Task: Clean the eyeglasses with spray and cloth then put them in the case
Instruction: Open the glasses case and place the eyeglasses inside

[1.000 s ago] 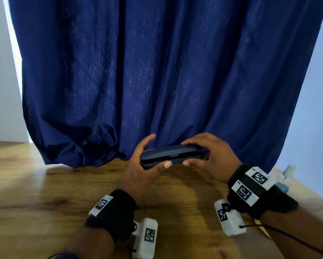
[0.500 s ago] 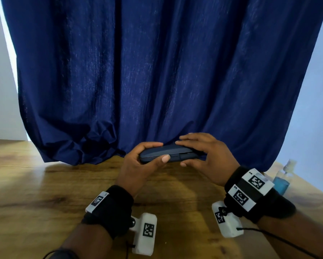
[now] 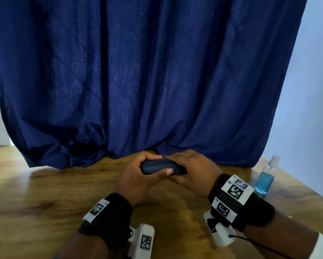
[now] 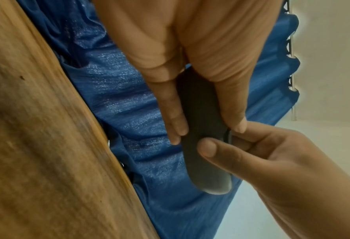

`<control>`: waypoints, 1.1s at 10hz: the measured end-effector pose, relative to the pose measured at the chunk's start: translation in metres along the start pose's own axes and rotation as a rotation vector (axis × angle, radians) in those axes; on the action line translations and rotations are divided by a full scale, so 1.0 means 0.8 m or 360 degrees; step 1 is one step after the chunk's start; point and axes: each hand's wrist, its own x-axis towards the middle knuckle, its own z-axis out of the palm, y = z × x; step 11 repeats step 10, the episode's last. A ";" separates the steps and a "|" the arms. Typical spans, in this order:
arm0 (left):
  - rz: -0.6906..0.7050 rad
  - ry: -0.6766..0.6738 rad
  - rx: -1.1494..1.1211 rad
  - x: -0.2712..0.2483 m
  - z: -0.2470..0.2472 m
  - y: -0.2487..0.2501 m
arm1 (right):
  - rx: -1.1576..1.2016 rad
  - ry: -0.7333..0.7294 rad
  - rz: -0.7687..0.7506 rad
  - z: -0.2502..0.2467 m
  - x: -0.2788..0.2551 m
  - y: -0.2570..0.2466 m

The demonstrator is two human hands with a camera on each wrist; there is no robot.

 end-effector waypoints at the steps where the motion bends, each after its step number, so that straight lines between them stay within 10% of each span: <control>1: -0.0105 -0.0058 0.0009 0.001 0.007 -0.002 | -0.0138 -0.0129 0.0084 0.005 0.001 0.001; 5: -0.0308 -0.0130 0.0141 0.006 -0.002 -0.013 | -0.0384 -0.0680 0.0763 0.028 0.014 0.113; 11: -0.0321 0.0054 0.0096 0.003 -0.004 0.001 | -0.0350 -0.0822 0.0958 0.037 -0.002 0.119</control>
